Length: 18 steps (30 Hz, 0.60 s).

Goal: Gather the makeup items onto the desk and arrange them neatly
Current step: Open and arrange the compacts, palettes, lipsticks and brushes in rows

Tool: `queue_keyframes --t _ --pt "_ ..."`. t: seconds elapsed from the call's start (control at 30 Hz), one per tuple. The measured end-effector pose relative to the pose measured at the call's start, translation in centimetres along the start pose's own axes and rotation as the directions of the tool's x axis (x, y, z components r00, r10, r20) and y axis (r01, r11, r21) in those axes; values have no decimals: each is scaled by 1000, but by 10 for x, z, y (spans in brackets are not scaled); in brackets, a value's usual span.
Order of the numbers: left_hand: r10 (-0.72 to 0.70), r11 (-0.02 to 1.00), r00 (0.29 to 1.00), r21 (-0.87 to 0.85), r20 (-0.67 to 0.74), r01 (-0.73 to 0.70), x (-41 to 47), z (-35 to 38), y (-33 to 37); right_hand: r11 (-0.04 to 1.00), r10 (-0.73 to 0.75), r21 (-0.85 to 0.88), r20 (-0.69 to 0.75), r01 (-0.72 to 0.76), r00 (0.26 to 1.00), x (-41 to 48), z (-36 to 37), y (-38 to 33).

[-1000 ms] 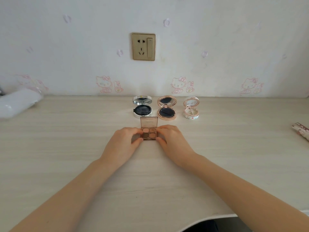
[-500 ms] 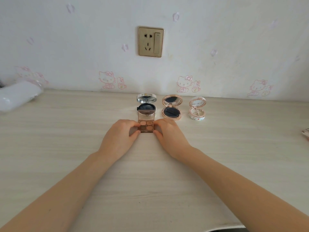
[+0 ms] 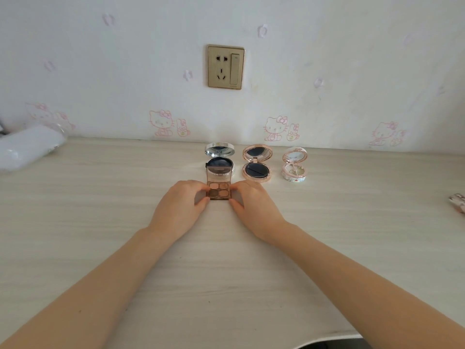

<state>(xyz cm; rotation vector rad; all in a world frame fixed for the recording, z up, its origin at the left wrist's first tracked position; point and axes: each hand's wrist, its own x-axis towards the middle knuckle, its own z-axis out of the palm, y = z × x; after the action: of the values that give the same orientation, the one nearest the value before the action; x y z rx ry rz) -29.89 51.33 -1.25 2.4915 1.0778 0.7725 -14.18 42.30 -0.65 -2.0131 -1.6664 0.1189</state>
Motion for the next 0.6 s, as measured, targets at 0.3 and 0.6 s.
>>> queue_keyframes --t 0.3,0.6 --pt "101 994 993 45 -68 -98 -23 3 33 994 31 -101 13 -29 999 -36 -26 17" --pt "309 951 951 -12 13 -309 -38 42 110 967 83 -235 -63 -96 995 -112 -74 67"
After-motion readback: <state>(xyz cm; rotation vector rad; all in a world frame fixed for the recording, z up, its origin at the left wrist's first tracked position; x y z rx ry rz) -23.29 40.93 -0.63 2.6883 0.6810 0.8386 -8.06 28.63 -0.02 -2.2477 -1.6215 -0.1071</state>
